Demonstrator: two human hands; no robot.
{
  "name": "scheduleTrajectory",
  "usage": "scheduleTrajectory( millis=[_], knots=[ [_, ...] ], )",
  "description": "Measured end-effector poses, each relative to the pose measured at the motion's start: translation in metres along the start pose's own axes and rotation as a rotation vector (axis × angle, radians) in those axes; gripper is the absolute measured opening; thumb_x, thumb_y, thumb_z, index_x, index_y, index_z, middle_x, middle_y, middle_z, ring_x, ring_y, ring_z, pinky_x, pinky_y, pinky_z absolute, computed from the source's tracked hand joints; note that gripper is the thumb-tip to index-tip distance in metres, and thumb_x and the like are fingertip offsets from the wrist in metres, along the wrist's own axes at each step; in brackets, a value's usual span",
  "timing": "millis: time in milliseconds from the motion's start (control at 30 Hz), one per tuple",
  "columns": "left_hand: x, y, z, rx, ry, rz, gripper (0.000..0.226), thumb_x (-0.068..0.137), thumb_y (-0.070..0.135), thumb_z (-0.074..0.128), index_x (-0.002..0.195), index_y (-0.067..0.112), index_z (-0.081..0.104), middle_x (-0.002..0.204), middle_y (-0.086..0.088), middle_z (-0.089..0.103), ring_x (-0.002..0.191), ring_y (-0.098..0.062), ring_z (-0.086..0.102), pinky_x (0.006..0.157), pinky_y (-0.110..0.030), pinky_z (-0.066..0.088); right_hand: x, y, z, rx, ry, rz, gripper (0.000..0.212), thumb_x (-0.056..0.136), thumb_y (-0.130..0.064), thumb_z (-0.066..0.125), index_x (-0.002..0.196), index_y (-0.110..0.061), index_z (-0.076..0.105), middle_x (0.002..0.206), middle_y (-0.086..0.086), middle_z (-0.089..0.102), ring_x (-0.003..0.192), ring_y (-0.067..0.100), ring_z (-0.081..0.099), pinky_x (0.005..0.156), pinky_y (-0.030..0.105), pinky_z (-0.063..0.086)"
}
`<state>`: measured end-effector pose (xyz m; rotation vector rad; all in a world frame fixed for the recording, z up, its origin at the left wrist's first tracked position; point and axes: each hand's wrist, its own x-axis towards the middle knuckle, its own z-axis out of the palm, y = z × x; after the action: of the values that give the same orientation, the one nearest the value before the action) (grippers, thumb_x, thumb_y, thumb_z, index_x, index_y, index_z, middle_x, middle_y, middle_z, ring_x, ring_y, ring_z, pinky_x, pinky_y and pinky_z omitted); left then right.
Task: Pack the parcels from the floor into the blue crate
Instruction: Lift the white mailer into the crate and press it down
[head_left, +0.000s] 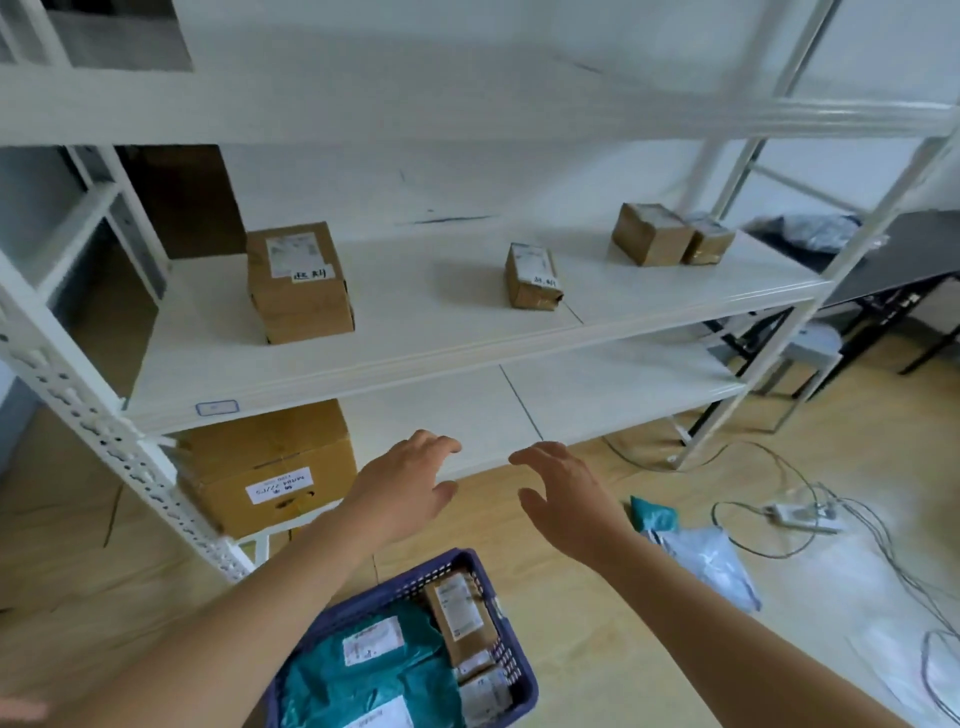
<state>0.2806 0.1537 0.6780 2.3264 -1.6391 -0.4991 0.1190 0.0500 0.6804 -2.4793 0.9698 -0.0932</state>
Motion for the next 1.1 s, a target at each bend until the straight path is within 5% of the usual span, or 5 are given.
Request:
scheduleTrajectory(
  millis=[300, 500, 1100],
  knots=[
    [0.013, 0.112, 0.021, 0.015, -0.085, 0.159, 0.048, 0.096, 0.036, 0.045, 0.142, 0.028, 0.033, 0.145, 0.008, 0.033, 0.127, -0.013, 0.042, 0.099, -0.031, 0.04, -0.08, 0.084, -0.051, 0.027, 0.16, 0.185, 0.035, 0.092, -0.024, 0.052, 0.126, -0.029, 0.054, 0.134, -0.011, 0.049, 0.113, 0.013, 0.052, 0.087, 0.025, 0.04],
    [0.047, 0.196, 0.058, 0.005, -0.15, 0.189, 0.05, 0.095, 0.038, 0.046, 0.142, 0.03, 0.032, 0.147, 0.008, 0.031, 0.13, -0.015, 0.041, 0.102, -0.033, 0.039, -0.113, 0.162, -0.083, 0.034, 0.166, 0.288, 0.037, 0.094, -0.026, 0.05, 0.13, -0.031, 0.05, 0.137, -0.011, 0.047, 0.12, 0.011, 0.049, 0.092, 0.02, 0.037],
    [0.157, 0.434, 0.208, -0.065, -0.248, -0.005, 0.052, 0.093, 0.039, 0.05, 0.141, 0.028, 0.033, 0.145, 0.005, 0.034, 0.131, -0.016, 0.04, 0.102, -0.031, 0.038, -0.17, 0.483, -0.179, 0.066, 0.082, 0.387, 0.041, 0.091, -0.02, 0.053, 0.131, -0.026, 0.05, 0.133, -0.004, 0.051, 0.116, 0.015, 0.053, 0.09, 0.023, 0.04]
  ],
)
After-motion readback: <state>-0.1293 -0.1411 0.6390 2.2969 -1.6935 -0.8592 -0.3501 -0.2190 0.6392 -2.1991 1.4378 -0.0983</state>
